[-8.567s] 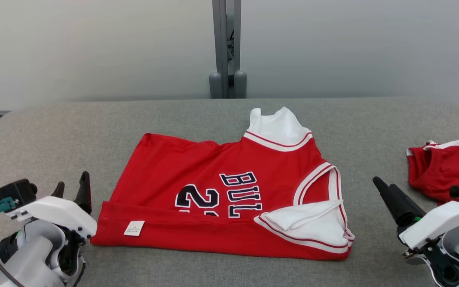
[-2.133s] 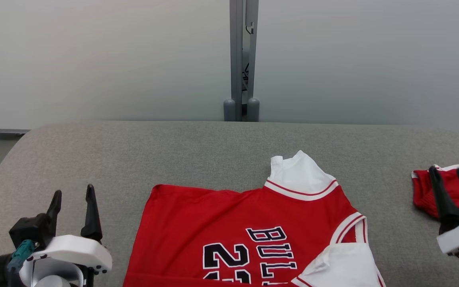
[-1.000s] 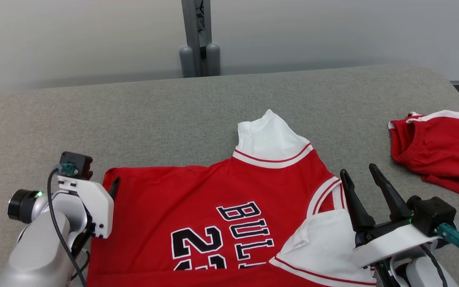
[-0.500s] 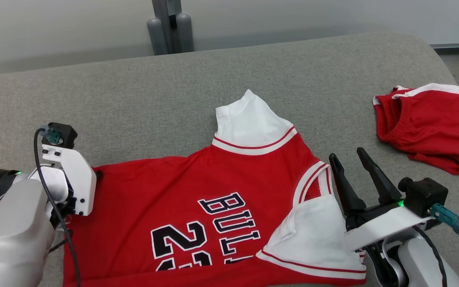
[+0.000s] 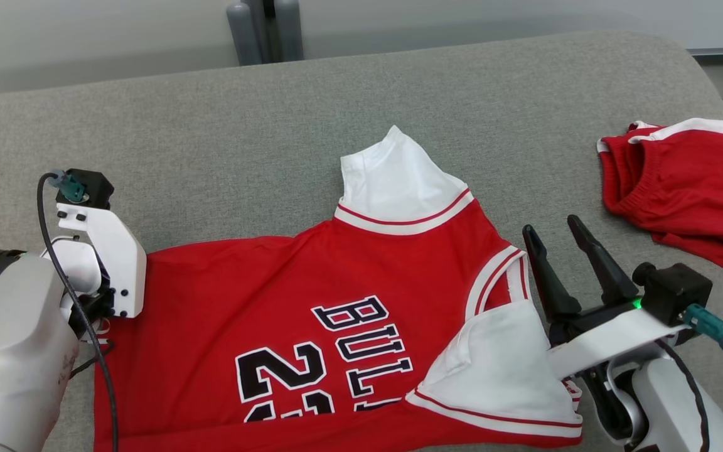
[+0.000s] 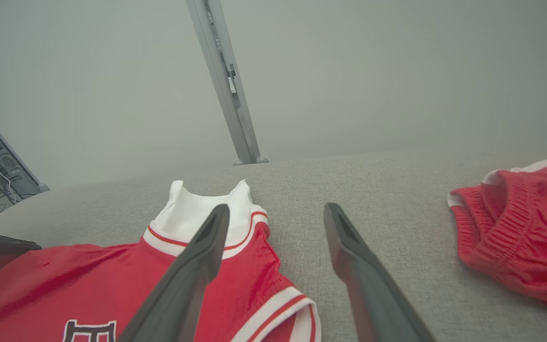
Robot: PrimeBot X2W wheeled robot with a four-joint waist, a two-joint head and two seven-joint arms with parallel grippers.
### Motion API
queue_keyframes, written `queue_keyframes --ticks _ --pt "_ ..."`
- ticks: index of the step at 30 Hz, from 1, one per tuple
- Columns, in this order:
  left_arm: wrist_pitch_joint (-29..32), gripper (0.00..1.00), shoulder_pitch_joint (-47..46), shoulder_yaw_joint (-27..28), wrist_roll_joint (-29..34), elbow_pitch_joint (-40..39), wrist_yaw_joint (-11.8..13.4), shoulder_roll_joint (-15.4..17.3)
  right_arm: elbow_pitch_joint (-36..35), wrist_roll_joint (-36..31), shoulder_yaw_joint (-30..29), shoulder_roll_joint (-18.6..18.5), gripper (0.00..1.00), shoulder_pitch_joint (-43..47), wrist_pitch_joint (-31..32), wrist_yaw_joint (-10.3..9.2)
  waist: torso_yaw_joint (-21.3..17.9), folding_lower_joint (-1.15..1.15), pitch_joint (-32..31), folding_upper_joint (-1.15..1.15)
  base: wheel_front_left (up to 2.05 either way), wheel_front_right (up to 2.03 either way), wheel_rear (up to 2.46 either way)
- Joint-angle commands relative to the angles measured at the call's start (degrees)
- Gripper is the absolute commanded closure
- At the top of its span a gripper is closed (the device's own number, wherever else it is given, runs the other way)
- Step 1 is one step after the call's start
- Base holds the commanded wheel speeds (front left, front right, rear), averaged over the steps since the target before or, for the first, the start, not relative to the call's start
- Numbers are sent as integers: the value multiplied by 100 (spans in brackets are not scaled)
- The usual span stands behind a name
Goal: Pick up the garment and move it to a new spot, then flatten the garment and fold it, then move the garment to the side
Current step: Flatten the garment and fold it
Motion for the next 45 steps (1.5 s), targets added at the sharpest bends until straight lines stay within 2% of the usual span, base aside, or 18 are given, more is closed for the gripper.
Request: queue_keyframes --ticks 1,5,11,15,23,30,35,45 --pt "71 100 -33 -35 -79 23 3 58 44 -22 0 -83 0 -127 -9 8 45 0 40 0 0 0 0" --pt "85 100 -123 -146 -207 -16 4 117 147 28 105 -215 0 -382 -9 8 163 0 101 0 0 0 0" --pt "-8 100 -285 -174 -406 -102 4 -12 384 224 351 -461 0 -960 -8 8 374 0 152 0 0 0 0" --pt "-101 100 -394 -279 -547 -231 3 -121 839 614 683 -601 0 -1607 120 8 548 0 230 0 0 0 0" --pt "-299 100 -504 -551 -798 -481 3 -306 1958 1509 1627 -887 0 -3015 1172 6 879 0 497 0 0 0 0" --pt "-472 100 -623 -767 -931 -491 3 -379 2729 2347 2171 -910 0 -3935 1982 6 1107 0 695 0 0 0 0" --pt "-569 100 -731 -924 -997 -458 3 -451 3115 2706 2562 -945 0 -4420 2340 6 1270 0 826 0 0 0 0" --pt "-777 100 -924 -1187 -1177 -245 4 -660 3967 2934 3218 -835 0 -5046 2748 6 1450 0 986 0 0 0 0"
